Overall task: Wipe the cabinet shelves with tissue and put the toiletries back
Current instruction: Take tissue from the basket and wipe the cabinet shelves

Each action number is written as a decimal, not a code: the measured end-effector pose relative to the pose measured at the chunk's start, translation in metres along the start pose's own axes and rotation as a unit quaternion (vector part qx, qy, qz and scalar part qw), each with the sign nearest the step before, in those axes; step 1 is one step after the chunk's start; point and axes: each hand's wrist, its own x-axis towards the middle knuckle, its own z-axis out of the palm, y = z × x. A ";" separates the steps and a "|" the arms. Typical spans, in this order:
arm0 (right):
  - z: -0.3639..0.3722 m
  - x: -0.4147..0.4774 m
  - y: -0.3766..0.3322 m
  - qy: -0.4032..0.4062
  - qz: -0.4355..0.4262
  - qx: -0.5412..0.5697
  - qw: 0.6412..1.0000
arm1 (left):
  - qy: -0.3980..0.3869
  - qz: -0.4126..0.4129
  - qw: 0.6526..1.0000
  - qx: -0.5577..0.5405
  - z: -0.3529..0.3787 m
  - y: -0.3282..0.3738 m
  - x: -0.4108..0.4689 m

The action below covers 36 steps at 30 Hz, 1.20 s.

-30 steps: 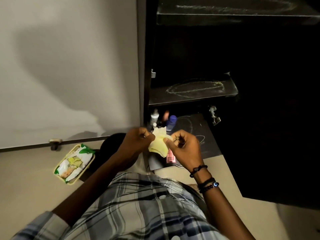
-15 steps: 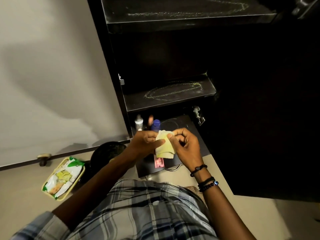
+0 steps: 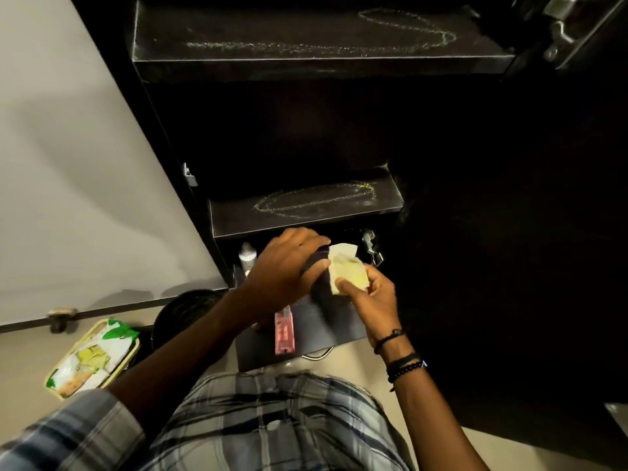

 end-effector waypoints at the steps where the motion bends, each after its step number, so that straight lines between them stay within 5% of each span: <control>1: -0.005 0.010 0.004 0.038 -0.013 -0.035 0.999 | -0.008 0.033 0.998 0.053 -0.001 0.000 0.010; 4: -0.015 0.038 0.017 0.085 -0.031 -0.145 0.985 | -0.063 0.139 0.969 0.194 -0.002 -0.006 0.045; 6: -0.011 0.052 0.026 0.014 -0.063 -0.245 0.967 | -0.088 0.197 0.939 0.267 -0.001 -0.014 0.066; 9: -0.009 0.074 0.040 -0.066 -0.080 -0.346 0.933 | -0.102 0.259 0.906 0.319 -0.004 -0.018 0.096; 13: -0.006 0.102 0.058 -0.044 -0.095 -0.399 0.911 | -0.142 0.327 0.869 0.343 -0.003 -0.024 0.116; 20: 0.016 0.115 0.105 -0.103 -0.157 -0.560 0.807 | -0.179 0.339 0.856 0.346 0.008 -0.033 0.113; 26: 0.020 0.104 0.145 -0.222 -0.172 -0.572 0.771 | -0.157 0.344 0.861 0.341 0.013 -0.040 0.114; 30: 0.014 0.120 0.144 -0.171 -0.116 -0.491 0.846 | -0.135 0.345 0.863 0.343 0.016 -0.043 0.114; 36: 0.044 0.159 0.090 -0.149 -0.089 -0.392 0.903 | -0.103 0.346 0.876 0.320 0.019 -0.041 0.113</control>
